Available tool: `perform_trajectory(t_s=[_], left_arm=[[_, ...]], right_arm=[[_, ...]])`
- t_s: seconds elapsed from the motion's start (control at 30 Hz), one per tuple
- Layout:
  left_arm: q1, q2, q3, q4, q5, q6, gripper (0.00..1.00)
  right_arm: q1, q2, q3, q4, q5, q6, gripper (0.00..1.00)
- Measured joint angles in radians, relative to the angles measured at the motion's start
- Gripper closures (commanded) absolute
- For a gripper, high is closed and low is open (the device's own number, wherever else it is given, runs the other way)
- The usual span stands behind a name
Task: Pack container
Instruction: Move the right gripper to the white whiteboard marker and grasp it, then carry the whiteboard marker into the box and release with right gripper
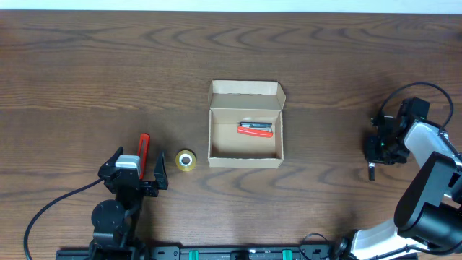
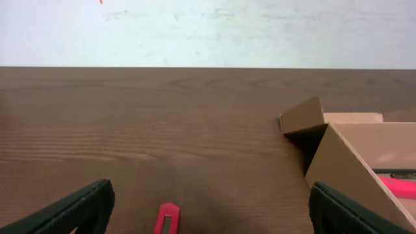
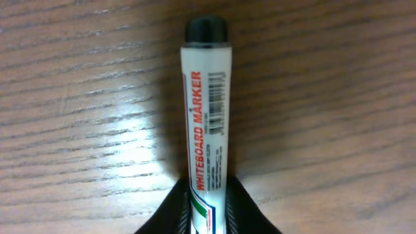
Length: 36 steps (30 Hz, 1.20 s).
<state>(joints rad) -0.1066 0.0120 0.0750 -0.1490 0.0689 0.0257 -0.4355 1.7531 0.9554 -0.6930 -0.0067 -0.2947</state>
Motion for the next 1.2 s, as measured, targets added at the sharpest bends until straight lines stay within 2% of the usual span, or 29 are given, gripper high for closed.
perform_trajectory(t_s=[0.1, 0.5, 0.67, 0.83, 1.0, 1.2], left_arm=[[0.000, 0.000, 0.000, 0.000, 0.000, 0.000, 0.05], [0.000, 0.000, 0.000, 0.000, 0.000, 0.000, 0.05], [0.000, 0.000, 0.000, 0.000, 0.000, 0.000, 0.05], [0.000, 0.000, 0.000, 0.000, 0.000, 0.000, 0.05], [0.000, 0.000, 0.000, 0.000, 0.000, 0.000, 0.05], [0.000, 0.000, 0.000, 0.000, 0.000, 0.000, 0.05]], right_arm=[[0.000, 0.000, 0.003, 0.002, 0.002, 0.002, 0.99], [0.001, 0.000, 0.005, 0.017, -0.067, 0.003, 0.99], [0.049, 0.002, 0.036, -0.038, -0.113, 0.018, 0.99], [0.160, -0.029, 0.154, -0.102, -0.183, 0.022, 0.99], [0.332, -0.105, 0.313, -0.170, -0.248, 0.003, 0.99], [0.597, -0.145, 0.452, -0.263, -0.323, -0.160, 0.99]])
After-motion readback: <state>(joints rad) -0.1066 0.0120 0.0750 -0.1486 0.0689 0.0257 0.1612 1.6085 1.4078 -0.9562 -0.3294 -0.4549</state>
